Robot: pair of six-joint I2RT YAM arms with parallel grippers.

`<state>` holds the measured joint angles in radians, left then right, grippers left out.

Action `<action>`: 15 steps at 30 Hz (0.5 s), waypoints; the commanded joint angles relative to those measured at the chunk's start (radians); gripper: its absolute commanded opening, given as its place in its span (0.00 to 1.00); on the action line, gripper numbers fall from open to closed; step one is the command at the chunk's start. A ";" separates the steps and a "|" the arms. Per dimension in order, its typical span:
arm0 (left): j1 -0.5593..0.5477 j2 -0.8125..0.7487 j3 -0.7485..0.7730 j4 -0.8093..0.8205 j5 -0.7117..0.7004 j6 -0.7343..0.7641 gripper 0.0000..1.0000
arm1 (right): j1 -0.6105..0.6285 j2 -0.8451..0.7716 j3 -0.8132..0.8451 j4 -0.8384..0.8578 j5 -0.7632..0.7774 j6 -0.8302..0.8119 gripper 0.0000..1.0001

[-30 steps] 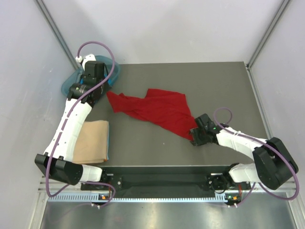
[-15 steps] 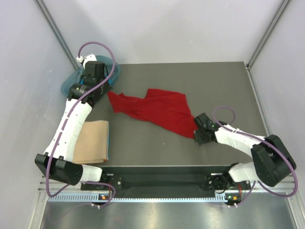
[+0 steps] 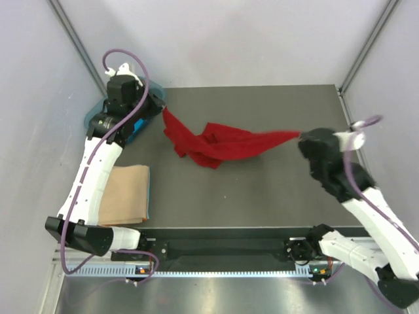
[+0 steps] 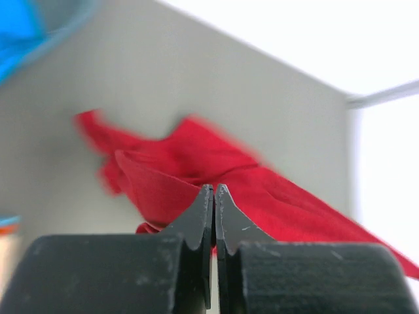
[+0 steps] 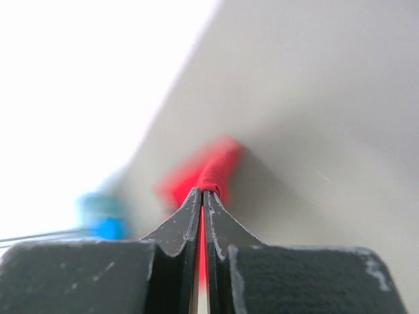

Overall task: Fold and stack the t-shirts
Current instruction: Flatten the tshirt out

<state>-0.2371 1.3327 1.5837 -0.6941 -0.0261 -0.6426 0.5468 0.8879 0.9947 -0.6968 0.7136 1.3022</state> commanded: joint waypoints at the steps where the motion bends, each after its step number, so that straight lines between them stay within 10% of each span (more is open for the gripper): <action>1: 0.004 -0.076 0.111 0.183 0.196 -0.147 0.00 | -0.008 -0.119 0.224 0.022 0.156 -0.387 0.00; 15: 0.004 -0.342 0.243 -0.010 0.232 -0.281 0.00 | -0.007 -0.371 0.579 -0.182 -0.097 -0.528 0.00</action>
<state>-0.2371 1.0145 1.7756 -0.6773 0.2047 -0.8970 0.5457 0.5018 1.5612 -0.8017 0.7067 0.8036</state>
